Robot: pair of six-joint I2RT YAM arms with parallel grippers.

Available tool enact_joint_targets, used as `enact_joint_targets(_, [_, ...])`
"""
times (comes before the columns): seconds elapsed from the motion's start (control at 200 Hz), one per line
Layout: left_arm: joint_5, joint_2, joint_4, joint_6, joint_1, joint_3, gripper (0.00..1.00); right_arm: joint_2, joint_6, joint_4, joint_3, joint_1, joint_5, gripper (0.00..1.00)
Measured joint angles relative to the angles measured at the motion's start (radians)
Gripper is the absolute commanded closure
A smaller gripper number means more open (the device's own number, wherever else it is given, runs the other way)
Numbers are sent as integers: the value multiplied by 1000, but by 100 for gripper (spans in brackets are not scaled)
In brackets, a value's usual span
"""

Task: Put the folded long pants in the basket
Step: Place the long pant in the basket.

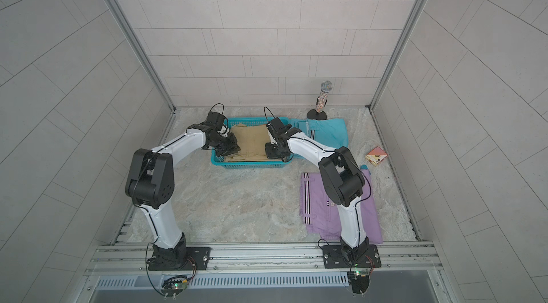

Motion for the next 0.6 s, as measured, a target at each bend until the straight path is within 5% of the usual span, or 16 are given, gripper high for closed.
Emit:
enact_joint_targets(0.155, [-24, -69, -29, -2, 0, 100, 70, -68, -4, -34, 87, 0, 17, 72])
enact_joint_targets(0.32, [-32, -74, -31, 3, 0, 256, 85, -100, -4, -4, 222, -2, 48, 74])
enact_joint_targets(0.4, [-31, -20, -33, -5, 0, 326, 100, -41, -6, 5, 308, -7, 60, 77])
enact_joint_targets(0.6, [-33, 204, -68, 2, 0, 472, 100, 235, -11, 2, 476, -42, 91, 81])
